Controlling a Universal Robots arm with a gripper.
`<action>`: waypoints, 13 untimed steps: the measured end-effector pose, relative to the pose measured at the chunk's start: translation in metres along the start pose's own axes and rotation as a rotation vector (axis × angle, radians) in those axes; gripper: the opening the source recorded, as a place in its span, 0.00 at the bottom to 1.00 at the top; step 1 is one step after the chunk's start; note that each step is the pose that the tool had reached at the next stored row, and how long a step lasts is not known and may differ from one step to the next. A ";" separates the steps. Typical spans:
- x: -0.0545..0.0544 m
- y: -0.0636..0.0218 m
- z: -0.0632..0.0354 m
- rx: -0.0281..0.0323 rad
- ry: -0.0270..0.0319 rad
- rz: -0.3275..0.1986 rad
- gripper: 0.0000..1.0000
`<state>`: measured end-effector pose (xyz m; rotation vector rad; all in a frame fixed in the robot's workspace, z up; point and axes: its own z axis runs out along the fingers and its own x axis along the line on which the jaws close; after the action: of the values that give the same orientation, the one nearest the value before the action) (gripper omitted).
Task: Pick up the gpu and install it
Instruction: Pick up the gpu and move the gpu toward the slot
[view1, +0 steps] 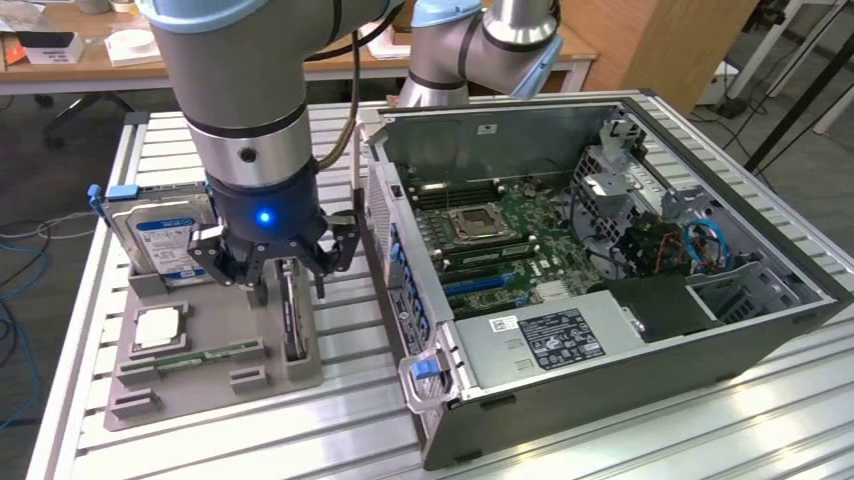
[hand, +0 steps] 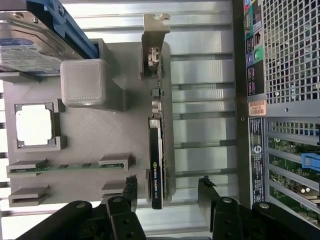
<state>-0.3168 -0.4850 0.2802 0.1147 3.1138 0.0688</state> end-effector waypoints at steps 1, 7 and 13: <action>0.000 -0.0003 0.0007 0.0001 0.0000 0.000 0.60; 0.000 -0.0020 0.0048 0.0000 0.0000 0.000 0.60; 0.000 -0.0037 0.0086 0.0000 0.0000 0.000 0.60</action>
<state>-0.3168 -0.4883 0.2714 0.1147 3.1138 0.0688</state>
